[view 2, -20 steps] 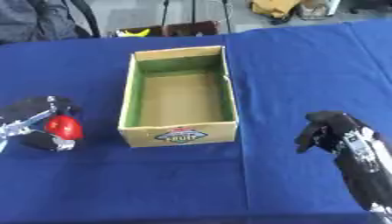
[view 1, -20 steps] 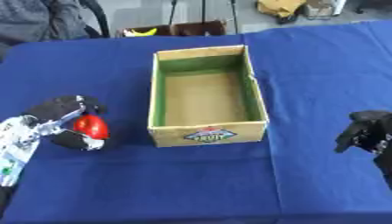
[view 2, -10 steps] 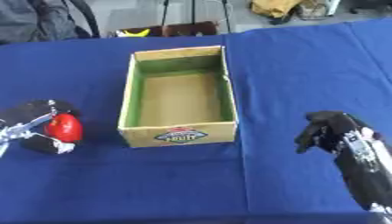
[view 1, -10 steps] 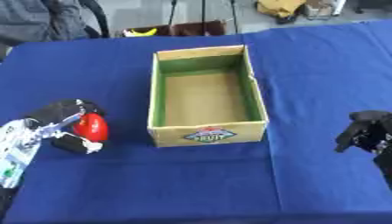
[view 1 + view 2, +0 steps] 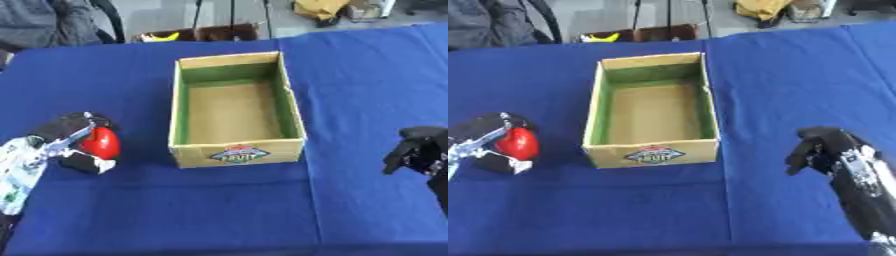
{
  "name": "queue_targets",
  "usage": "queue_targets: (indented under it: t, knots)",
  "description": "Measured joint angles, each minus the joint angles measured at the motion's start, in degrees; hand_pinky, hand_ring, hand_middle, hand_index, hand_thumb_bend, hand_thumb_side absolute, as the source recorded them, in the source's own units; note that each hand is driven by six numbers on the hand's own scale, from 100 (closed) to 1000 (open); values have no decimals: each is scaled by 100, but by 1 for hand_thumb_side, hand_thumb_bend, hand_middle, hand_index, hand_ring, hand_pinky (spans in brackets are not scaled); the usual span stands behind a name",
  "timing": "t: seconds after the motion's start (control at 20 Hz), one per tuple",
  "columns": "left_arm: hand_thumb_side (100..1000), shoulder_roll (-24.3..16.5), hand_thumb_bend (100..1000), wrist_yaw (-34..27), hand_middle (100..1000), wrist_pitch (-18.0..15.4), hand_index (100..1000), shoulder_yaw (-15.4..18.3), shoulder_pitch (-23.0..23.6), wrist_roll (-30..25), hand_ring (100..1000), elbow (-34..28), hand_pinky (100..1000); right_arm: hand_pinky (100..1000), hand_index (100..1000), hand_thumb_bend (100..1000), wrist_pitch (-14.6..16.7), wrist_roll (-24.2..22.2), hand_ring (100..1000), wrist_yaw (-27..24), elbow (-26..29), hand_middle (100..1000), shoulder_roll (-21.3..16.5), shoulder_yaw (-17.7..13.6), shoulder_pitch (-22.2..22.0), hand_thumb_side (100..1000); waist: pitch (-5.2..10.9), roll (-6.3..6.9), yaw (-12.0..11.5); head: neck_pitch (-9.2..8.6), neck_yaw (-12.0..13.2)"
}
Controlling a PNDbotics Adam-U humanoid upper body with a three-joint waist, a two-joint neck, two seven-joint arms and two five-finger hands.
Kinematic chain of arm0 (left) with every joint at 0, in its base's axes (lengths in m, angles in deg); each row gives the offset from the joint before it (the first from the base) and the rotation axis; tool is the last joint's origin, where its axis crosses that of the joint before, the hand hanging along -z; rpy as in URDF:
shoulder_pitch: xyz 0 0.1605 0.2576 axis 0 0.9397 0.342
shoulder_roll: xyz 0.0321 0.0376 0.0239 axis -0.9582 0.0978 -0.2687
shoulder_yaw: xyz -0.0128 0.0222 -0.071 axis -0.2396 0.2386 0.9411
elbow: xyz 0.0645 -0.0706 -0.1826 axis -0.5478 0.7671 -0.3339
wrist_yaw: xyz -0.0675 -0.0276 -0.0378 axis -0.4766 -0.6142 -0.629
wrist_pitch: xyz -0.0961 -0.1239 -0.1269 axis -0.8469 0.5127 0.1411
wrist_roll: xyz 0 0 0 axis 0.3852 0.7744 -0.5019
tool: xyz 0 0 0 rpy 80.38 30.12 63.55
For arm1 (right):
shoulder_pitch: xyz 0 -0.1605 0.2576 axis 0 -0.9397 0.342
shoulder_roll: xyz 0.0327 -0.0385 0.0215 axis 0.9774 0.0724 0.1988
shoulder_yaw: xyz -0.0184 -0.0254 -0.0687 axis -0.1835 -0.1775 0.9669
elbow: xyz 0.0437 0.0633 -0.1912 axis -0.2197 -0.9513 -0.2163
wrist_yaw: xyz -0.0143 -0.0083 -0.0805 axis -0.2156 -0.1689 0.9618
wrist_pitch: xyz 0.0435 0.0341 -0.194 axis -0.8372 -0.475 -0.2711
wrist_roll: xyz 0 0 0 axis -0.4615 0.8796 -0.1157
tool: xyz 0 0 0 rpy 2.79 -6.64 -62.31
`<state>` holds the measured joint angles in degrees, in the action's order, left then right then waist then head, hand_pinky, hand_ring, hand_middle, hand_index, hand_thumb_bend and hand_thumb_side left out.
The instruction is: Pick up objects on the table and place them in the box.
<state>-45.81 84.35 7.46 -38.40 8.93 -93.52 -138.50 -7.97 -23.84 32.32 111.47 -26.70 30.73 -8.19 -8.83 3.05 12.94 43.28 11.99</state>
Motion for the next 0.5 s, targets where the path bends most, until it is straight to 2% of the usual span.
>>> queue_targets:
  t: [0.25, 0.5]
  knots:
    - [244, -146, 100, -308, 612, 27, 811, 54, -126, 62, 447, -192, 167, 485, 715, 100, -3, 0, 548, 0, 0, 512, 0, 0, -4, 759, 6, 4, 3, 0, -1]
    - [227, -595, 100, -677, 614, -49, 810, -6, -616, 134, 449, -451, 167, 485, 714, 100, -10, -9, 548, 0, 0, 512, 0, 3, -5, 762, 23, 20, 50, 0, 5]
